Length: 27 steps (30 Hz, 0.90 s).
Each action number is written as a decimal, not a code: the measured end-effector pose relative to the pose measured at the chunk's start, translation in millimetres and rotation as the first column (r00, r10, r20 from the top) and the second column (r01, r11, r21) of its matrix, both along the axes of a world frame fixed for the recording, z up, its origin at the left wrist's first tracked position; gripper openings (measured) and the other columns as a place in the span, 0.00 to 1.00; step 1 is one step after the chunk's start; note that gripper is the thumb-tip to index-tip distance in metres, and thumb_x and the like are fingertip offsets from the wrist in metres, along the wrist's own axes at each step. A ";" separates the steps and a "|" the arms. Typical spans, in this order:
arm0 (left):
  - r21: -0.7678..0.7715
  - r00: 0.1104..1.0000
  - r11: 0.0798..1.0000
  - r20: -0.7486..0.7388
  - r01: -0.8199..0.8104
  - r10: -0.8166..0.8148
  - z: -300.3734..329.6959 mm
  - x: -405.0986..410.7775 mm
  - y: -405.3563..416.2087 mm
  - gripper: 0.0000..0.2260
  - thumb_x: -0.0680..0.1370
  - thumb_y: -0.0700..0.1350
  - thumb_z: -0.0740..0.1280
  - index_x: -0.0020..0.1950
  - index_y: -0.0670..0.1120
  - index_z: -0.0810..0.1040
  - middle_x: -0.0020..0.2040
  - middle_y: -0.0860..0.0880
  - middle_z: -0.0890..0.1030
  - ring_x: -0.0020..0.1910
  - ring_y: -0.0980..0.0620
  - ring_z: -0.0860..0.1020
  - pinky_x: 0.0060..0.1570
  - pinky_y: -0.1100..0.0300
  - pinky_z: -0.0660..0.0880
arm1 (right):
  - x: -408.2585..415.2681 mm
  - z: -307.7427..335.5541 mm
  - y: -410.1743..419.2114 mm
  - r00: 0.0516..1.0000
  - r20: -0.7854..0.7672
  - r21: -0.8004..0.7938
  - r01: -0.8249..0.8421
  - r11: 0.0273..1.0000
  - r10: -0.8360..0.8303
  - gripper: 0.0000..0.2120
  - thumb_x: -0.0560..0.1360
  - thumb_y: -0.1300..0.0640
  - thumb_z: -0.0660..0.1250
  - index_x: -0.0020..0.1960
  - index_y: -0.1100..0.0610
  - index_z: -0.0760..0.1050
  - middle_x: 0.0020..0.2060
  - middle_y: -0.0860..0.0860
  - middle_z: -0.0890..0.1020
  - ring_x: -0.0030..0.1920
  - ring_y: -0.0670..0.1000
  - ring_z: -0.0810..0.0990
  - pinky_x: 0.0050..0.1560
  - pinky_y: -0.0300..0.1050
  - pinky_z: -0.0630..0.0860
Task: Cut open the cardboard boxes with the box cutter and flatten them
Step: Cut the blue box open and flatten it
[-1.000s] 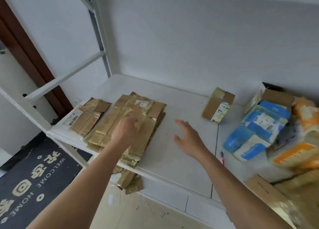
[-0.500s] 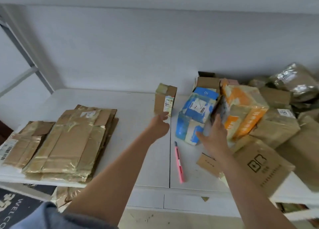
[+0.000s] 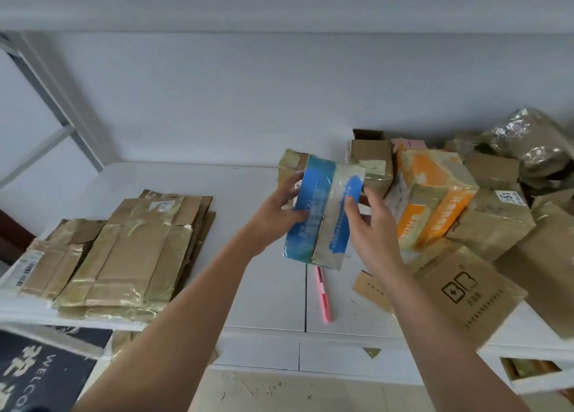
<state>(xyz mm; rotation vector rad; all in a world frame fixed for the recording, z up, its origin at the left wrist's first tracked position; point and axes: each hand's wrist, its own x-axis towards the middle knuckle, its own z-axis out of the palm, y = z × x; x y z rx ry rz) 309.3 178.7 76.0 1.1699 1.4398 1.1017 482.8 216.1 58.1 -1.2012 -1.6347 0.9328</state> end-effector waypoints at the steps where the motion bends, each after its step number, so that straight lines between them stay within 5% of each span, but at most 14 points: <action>1: -0.010 1.000 1.000 -0.001 -0.025 0.025 4.3 -5.7 -7.1 0.29 0.80 0.34 0.64 0.75 0.59 0.63 0.67 0.50 0.74 0.62 0.50 0.77 0.51 0.56 0.81 | -5.4 4.2 -1.6 1.000 -0.007 0.011 -0.009 1.000 0.009 0.15 0.82 0.49 0.61 0.68 0.50 0.72 0.55 0.43 0.77 0.57 0.47 0.79 0.49 0.40 0.81; 5: -0.097 0.992 0.988 -0.028 -0.121 0.119 12.4 -33.1 -36.9 0.23 0.81 0.42 0.66 0.72 0.60 0.65 0.58 0.52 0.79 0.49 0.57 0.82 0.38 0.62 0.81 | -28.7 12.3 -7.9 0.997 0.007 0.009 -0.078 0.997 0.078 0.15 0.81 0.55 0.63 0.67 0.56 0.76 0.55 0.48 0.80 0.54 0.50 0.81 0.52 0.49 0.82; 13: -0.314 0.951 0.898 -0.148 -0.307 0.273 -16.6 -63.5 -82.3 0.24 0.79 0.49 0.69 0.72 0.57 0.65 0.49 0.53 0.81 0.43 0.55 0.83 0.32 0.57 0.79 | -73.8 -24.3 -27.2 0.925 0.154 -0.201 -0.316 0.927 0.349 0.16 0.80 0.56 0.66 0.67 0.58 0.76 0.58 0.51 0.82 0.58 0.49 0.80 0.60 0.53 0.78; 22: -0.455 0.924 0.821 -0.008 -0.345 0.383 -36.8 -70.1 -92.6 0.31 0.76 0.48 0.72 0.75 0.59 0.63 0.50 0.51 0.82 0.42 0.50 0.84 0.28 0.60 0.78 | -69.2 -60.5 -19.2 0.929 -0.092 -0.418 -0.363 0.832 0.359 0.16 0.79 0.50 0.66 0.64 0.55 0.77 0.54 0.52 0.83 0.49 0.50 0.84 0.50 0.48 0.83; 24: -0.464 0.925 0.817 -0.014 -0.341 0.379 -37.7 -70.4 -90.6 0.31 0.76 0.47 0.72 0.75 0.59 0.63 0.50 0.51 0.82 0.40 0.50 0.85 0.28 0.60 0.78 | -52.2 -75.5 -6.7 0.965 0.135 -0.368 -0.164 0.915 0.227 0.14 0.80 0.50 0.66 0.60 0.58 0.79 0.51 0.50 0.83 0.47 0.51 0.83 0.49 0.45 0.80; 27: -0.468 0.917 0.808 -0.016 -0.358 0.398 -41.7 -72.1 -87.2 0.31 0.76 0.47 0.72 0.76 0.58 0.62 0.49 0.52 0.83 0.35 0.53 0.85 0.26 0.60 0.78 | -27.9 -108.4 -2.9 0.782 0.609 -0.282 0.058 0.958 0.132 0.15 0.81 0.48 0.63 0.59 0.59 0.77 0.50 0.52 0.82 0.50 0.53 0.81 0.49 0.44 0.75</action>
